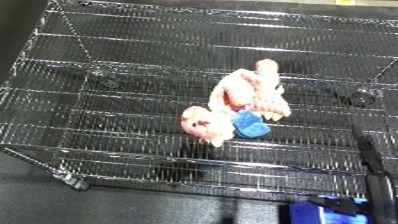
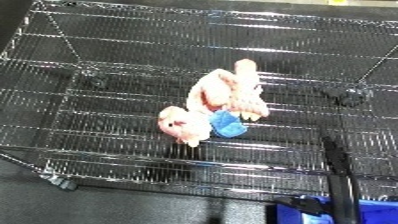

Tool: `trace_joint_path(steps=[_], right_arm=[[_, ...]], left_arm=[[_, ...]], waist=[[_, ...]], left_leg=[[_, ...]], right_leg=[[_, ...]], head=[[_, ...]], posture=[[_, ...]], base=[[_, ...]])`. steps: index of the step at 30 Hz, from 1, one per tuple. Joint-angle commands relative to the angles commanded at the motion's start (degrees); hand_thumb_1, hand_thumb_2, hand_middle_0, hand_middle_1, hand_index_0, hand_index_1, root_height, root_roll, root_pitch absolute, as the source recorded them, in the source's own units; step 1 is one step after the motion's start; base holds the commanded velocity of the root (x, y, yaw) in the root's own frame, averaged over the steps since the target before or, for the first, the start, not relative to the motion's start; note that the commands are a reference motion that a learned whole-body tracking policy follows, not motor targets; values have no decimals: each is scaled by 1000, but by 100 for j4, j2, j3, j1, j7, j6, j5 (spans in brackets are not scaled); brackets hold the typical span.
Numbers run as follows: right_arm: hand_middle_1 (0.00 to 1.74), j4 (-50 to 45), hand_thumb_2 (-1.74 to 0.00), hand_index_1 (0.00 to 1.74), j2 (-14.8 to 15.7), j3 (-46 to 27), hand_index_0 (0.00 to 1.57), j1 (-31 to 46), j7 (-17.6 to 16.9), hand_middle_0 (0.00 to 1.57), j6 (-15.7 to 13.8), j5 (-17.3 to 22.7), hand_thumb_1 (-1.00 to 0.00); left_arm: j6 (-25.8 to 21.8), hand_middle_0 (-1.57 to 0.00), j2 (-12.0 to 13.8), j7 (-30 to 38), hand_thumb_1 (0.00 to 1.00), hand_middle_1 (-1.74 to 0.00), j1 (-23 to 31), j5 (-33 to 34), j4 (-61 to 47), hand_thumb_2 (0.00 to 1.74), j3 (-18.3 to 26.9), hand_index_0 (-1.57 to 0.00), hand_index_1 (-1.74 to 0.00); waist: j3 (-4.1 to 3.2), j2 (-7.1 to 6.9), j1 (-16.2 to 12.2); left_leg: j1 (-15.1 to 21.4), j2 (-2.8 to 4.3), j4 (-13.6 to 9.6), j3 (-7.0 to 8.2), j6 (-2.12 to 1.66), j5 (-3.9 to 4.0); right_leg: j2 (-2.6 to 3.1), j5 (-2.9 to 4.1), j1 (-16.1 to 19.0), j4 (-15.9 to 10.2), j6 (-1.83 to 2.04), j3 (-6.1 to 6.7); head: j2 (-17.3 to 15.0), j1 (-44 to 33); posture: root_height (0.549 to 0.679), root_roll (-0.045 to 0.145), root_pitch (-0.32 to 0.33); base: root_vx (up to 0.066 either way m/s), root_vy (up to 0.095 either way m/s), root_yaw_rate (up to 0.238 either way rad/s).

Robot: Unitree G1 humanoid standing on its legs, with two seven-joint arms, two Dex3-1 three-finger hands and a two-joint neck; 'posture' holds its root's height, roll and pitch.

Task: Pick up the object and place it into the box

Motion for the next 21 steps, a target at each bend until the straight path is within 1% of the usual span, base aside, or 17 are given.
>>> trace_joint_path(steps=[5, 8, 11, 15, 18, 21], right_arm=[[0, -109, 0, 0, -135, 77, 0, -140, 45, 0, 20, -86, 0], [0, -160, 0, 0, -285, 157, 0, -323, 73, 0, 50, -177, 0], [0, -149, 0, 0, -529, 290, 0, -640, 93, 0, 90, -249, 0], [0, 89, 0, 0, -876, 576, 0, -1203, 91, 0, 169, -309, 0], [0, 357, 0, 0, -1104, 850, 0, -1613, 120, 0, 231, -346, 0], [0, 712, 0, 0, -1341, 1179, 0, -2088, 166, 0, 274, -320, 0]], left_arm=[[-2, -1570, 4, 0, 1000, -1740, 20, -15, -24, 1740, -16, -1570, -1740], [-2, -1570, 34, -20, 1000, -1740, 24, -15, -21, 1740, -46, -1570, -1740], [-19, -1570, 78, -35, 1000, -1740, 43, -43, -23, 1740, -103, -1570, -1740], [-47, -1570, 148, -32, 1000, -1740, 57, -122, -20, 1740, -233, -1570, -1740], [-76, -1570, 213, -42, 1000, -1740, 58, -176, -16, 1740, -341, -1570, -1740], [-120, -1570, 301, -64, 1000, -1740, 65, -238, -39, 1740, -459, -1570, -1740]], waist=[[0, 18, 32], [0, 33, 65], [0, 61, 122], [0, 123, 225], [0, 172, 300], [0, 224, 375]], left_leg=[[-25, -5, -5, -12, -6, 0], [-45, -9, -9, -20, -9, 2], [-97, -27, 30, -39, -9, -2], [-225, -58, 120, -79, -6, -10], [-346, -80, 191, -108, -6, -17], [-517, -106, 295, -145, -7, -32]], right_leg=[[-7, 4, -35, -2, 8, 3], [-17, 13, -68, 6, 14, 0], [-34, 25, -138, 52, 19, 7], [-54, 31, -274, 155, 22, 19], [-66, 36, -403, 241, 23, 26], [-78, 48, -577, 346, 26, 38]], head=[[-9, 45], [-72, 120], [-100, 227], [-103, 340], [-44, 441], [80, 565]], posture=[[617, 45, -199], [617, 45, -195], [615, 45, -190], [613, 44, -183], [610, 44, -174], [607, 43, -161]], base=[[26, -2, 13], [23, -5, 26], [18, -3, 30], [4, -1, 40], [-5, 0, 57], [-21, 4, 55]])
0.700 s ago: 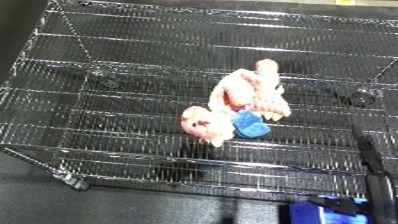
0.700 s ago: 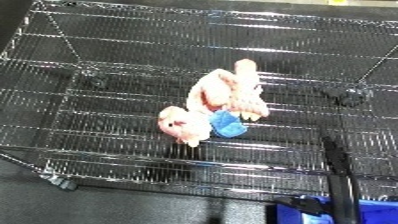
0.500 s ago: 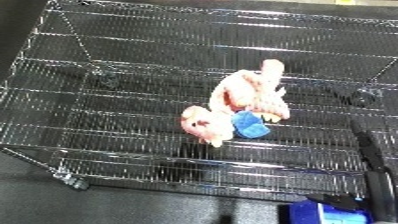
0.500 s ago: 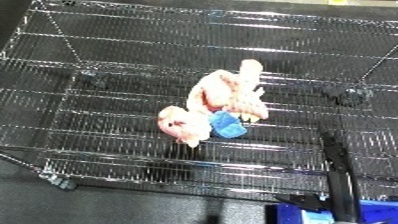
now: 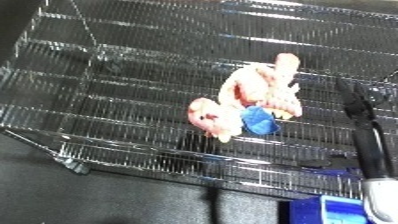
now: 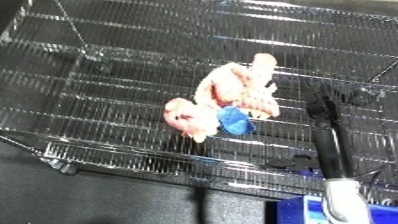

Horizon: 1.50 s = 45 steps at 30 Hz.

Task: Pick up the object and place it into the box

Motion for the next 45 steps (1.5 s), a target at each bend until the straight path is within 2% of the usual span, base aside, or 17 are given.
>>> trace_joint_path(steps=[7, 10, 16, 20, 23, 30, 36, 45], right_arm=[[0, 1039, 0, 0, -477, 860, 0, -1200, 79, 0, 75, 93, 0], [0, 1548, 0, 0, -612, 1176, 0, -1691, 75, 0, 122, 143, 0], [0, 2506, 0, 0, -744, 1785, 0, -2677, 81, 0, 200, 204, 0], [0, 3154, 0, 0, -766, 2191, 0, -3310, 128, 0, 290, 228, 0], [0, 3651, 0, 0, -706, 2493, 0, -3735, 169, 0, 361, 186, 0], [0, 4634, 0, 0, -419, 2949, 0, -4389, 223, 0, 389, 43, 0], [522, 4747, -522, 522, -292, 3006, 471, -4479, 372, 471, 371, 190, -300], [1305, 4709, -1305, 1305, -94, 3034, 1178, -4398, 388, 1178, 419, 93, -750]], left_arm=[[-95, -1570, 219, -25, 1000, -1740, 73, -162, -40, 1740, -181, -1570, -1740], [-136, -1570, 349, -43, 1000, -1740, 95, -220, -58, 1740, -246, -1570, -1740], [-194, -1570, 571, -84, 1000, -1740, 111, -285, -198, 1740, -355, -1570, -1740], [-233, -1570, 658, -95, 1000, -1740, 171, -359, -279, 1740, -422, -1570, -1740], [-254, -1570, 709, -111, 1000, -1740, 210, -405, -321, 1740, -471, -1570, -1740], [-280, -1570, 752, -131, 1000, -1740, 155, -414, -307, 1740, -574, -1570, -1740], [-301, -1570, 701, -124, 1000, -1740, 123, -449, -263, 1740, -526, -1570, -1740], [-294, -1570, 604, -50, 1000, -1740, 145, -441, -187, 1740, -433, -1570, -1740]], waist=[[0, 95, 98], [0, 152, 165], [0, 260, 298], [0, 320, 384], [0, 376, 458], [0, 485, 598], [0, 514, 645], [0, 470, 612]], left_leg=[[-574, -68, 386, -81, 18, -63], [-825, -90, 509, -109, 22, -67], [-1306, -126, 682, -147, 15, -54], [-1581, -149, 805, -187, -2, -36], [-1728, -170, 874, -235, -15, -29], [-1865, -205, 942, -300, -31, -17], [-1776, -182, 846, -303, -38, 0], [-1585, -114, 700, -273, -45, 21]], right_leg=[[-18, 17, -551, 341, -8, 44], [-22, 46, -783, 436, -11, 59], [-27, 115, -1236, 558, -17, 62], [-26, 167, -1476, 640, -29, 59], [-23, 180, -1583, 683, -40, 54], [-37, 178, -1656, 747, -36, 31], [-77, 152, -1542, 670, -26, 1], [-87, 110, -1353, 558, -24, -30]], head=[[343, 294], [786, 297], [1303, 497], [1552, 726], [1696, 884], [1759, 1294], [1676, 1466], [1573, 1398]], posture=[[598, 38, -122], [595, 35, -101], [589, 31, -54], [585, 28, -32], [582, 26, -23], [579, 21, -16], [583, 19, -16], [587, 19, -28]], base=[[-38, 15, 52], [-34, 16, 41], [-42, 13, 36], [-32, 6, 25], [-9, -2, 48], [8, 0, 54], [23, 7, 30], [12, 11, -17]])
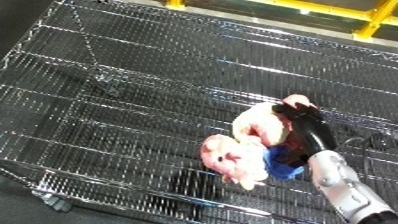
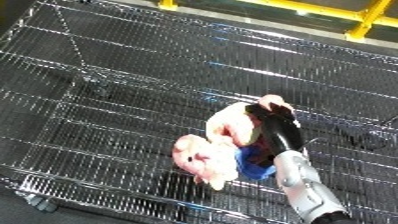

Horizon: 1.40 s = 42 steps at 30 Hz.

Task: Pick up the object and place it into the box

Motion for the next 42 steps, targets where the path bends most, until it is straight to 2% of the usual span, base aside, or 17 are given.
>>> trace_joint_path(steps=[1, 6, 11, 18, 23, 31, 36, 42], right_arm=[[1392, 1, -1392, 1392, 22, 4, 1256, 14, 2, 1256, 7, -16, -800], [1392, 15, -1392, 1392, 52, 3, 1256, 109, 26, 1256, 31, -51, -800], [1392, 38, -1392, 1392, -5, -47, 1256, 218, 54, 1256, 27, -40, -800], [1392, -246, -1392, 1392, -119, -230, 1256, 453, -27, 1256, -14, -89, -800], [1392, -742, -1392, 1392, -292, -538, 1256, 811, -134, 1256, -69, -117, -800], [1392, -2411, -1392, 1392, -708, -1793, 1256, 2336, -462, 1256, -161, -175, -800], [1392, -3344, -1392, 1392, -507, -3062, 1256, 3683, -841, 1256, -273, -44, -800], [1392, -3913, -1392, 1392, -257, -4107, 1256, 4703, -1133, 1256, -355, -19, -800]], left_arm=[[2, -1570, -6, 0, 1000, -1740, 8, -8, 4, 1740, 8, -1570, -1740], [17, -1570, -20, -27, 1000, -1740, 43, -79, 49, 1740, 23, -1570, -1740], [38, -1570, -47, -100, 1000, -1740, -10, -120, 116, 1740, -5, -1570, -1740], [51, -1570, -120, -94, 1000, -1740, -220, -91, 292, 1740, -18, -1570, -1740], [73, -1570, -201, -92, 1000, -1740, -334, -92, 423, 1740, -18, -1570, -1740], [131, -1570, -352, -111, 1000, -1740, -423, -5, 540, 1740, 38, -1570, -1740], [183, -1570, -522, -117, 1000, -1740, -404, 86, 572, 1740, 103, -1570, -1740], [232, -1570, -584, -140, 1000, -1740, -471, 164, 590, 1740, 87, -1570, -1740]], waist=[[0, -5, -6], [0, -17, -31], [0, -10, -50], [0, -31, -179], [0, -88, -341], [0, -199, -680], [0, -228, -911], [0, -276, -1090]], left_leg=[[10, 2, 1, 2, 0, -1], [28, -7, 55, -11, 11, 1], [175, 2, 0, 10, 32, 32], [671, 62, -405, 135, 42, 88], [982, 93, -613, 213, 43, 110], [1421, 159, -819, 325, 52, 87], [1604, 191, -771, 373, 60, 18], [1747, 235, -569, 407, 93, -105]], right_leg=[[5, -2, 8, 1, -2, 1], [32, -9, 18, 66, -14, 30], [10, -17, 148, 66, -20, 40], [-62, -52, 657, -315, -21, -28], [-62, -57, 972, -545, -24, -43], [-53, -16, 1440, -861, -12, -60], [-32, -25, 1615, -879, -7, -27], [1, -44, 1721, -778, -19, 49]], head=[[-18, 11], [-148, 137], [-173, 296], [-53, 493], [79, 702], [281, 1121], [329, 1550], [284, 2072]], posture=[[587, 19, -29], [584, 21, -45], [585, 24, -64], [597, 29, -85], [603, 32, -104], [611, 37, -142], [612, 40, -171], [609, 42, -204]], base=[[-3, -1, -20], [-4, -8, -5], [-7, -12, 1], [-20, -3, -32], [-29, -6, -57], [-11, -7, -77], [0, -2, -68], [14, -3, -66]])
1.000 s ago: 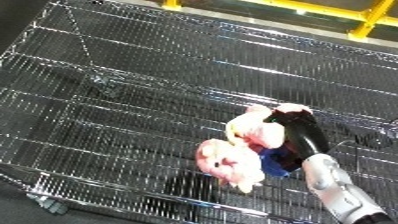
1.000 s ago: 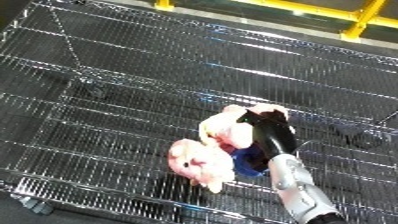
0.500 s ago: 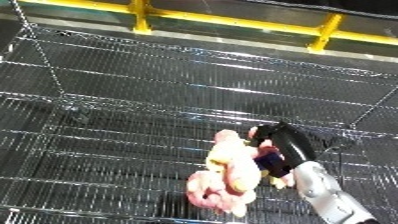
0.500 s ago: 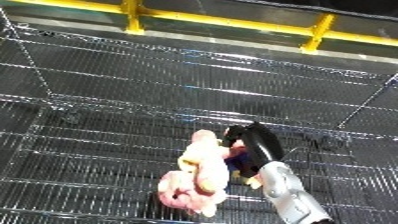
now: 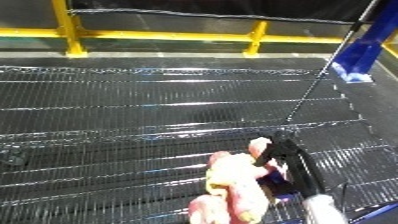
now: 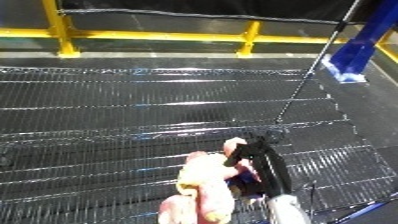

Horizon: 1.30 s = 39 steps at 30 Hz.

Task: Pick up the object and place it into the box

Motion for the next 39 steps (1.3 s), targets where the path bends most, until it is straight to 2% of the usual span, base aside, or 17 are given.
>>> trace_joint_path(steps=[7, 13, 19, 24, 32, 37, 39], right_arm=[[1392, -472, -1392, 1392, 49, -948, 1256, 770, -291, 1256, -75, -76, -800], [1392, -701, -1392, 1392, 123, -1768, 1256, 1398, -587, 1256, -109, -147, -800], [1392, -812, -1392, 1392, 319, -2514, 1256, 1978, -936, 1256, -138, -181, -800], [1392, -663, -1392, 1392, 458, -2911, 1256, 2369, -1182, 1256, -114, -186, -800], [1392, -99, -1392, 1392, 689, -3224, 1256, 2650, -1469, 1256, -177, 152, -800], [1392, 623, -1392, 1392, 818, -3324, 1256, 2594, -1585, 1256, -369, 753, -800], [1218, 922, -1218, 1218, 845, -3359, 1099, 2513, -1596, 1099, -495, 1053, -700]], left_arm=[[47, -1570, -57, -4, 1000, -1740, -112, 25, 34, 1740, -33, -1570, -1740], [65, -1570, -72, 21, 1000, -1740, -151, 41, 17, 1740, -50, -1570, -1740], [40, -1570, -47, 126, 1000, -1740, -196, 116, -21, 1740, 2, -1570, -1740], [23, -1570, -50, 197, 1000, -1740, -234, 177, 44, 1740, -26, -1570, -1740], [-41, -1570, -3, 196, 1000, -1740, -284, 236, 97, 1740, -109, -1570, -1740], [-116, -1570, 31, 168, 1000, -1740, -344, 236, 165, 1740, -200, -1570, -1740], [-148, -1570, 48, 155, 1000, -1740, -361, 231, 187, 1740, -230, -1570, -1740]], waist=[[0, -59, -259], [0, -111, -497], [-35, -180, -763], [-75, -196, -958], [-97, -131, -1173], [-103, -71, -1299], [-108, -53, -1324]], left_leg=[[206, 44, 82, 95, 28, -135], [308, 79, 120, 181, 30, -224], [361, 112, 99, 261, 24, -284], [406, 144, 81, 331, 12, -309], [441, 164, 59, 398, -20, -306], [448, 176, 68, 439, -52, -294], [442, 181, 68, 448, -64, -288]], right_leg=[[17, 6, 146, -48, 3, 60], [43, -12, 229, -136, 1, 118], [85, -21, 234, -208, 7, 179], [112, -26, 254, -254, -3, 225], [128, 11, 265, -325, -24, 288], [133, 44, 278, -353, -40, 309], [133, 63, 278, -367, -43, 313]], head=[[-59, 849], [-228, 1258], [-716, 1661], [-999, 1856], [-1108, 1960], [-1132, 2001], [-1151, 1999]], posture=[[610, 46, -224], [612, 48, -226], [615, 52, -214], [618, 54, -209], [620, 60, -206], [621, 63, -208], [621, 64, -209]], base=[[24, 7, -103], [21, 20, -125], [8, 16, -120], [12, 15, -102], [-4, 15, -64], [-10, 18, -32], [-9, 5, -18]])
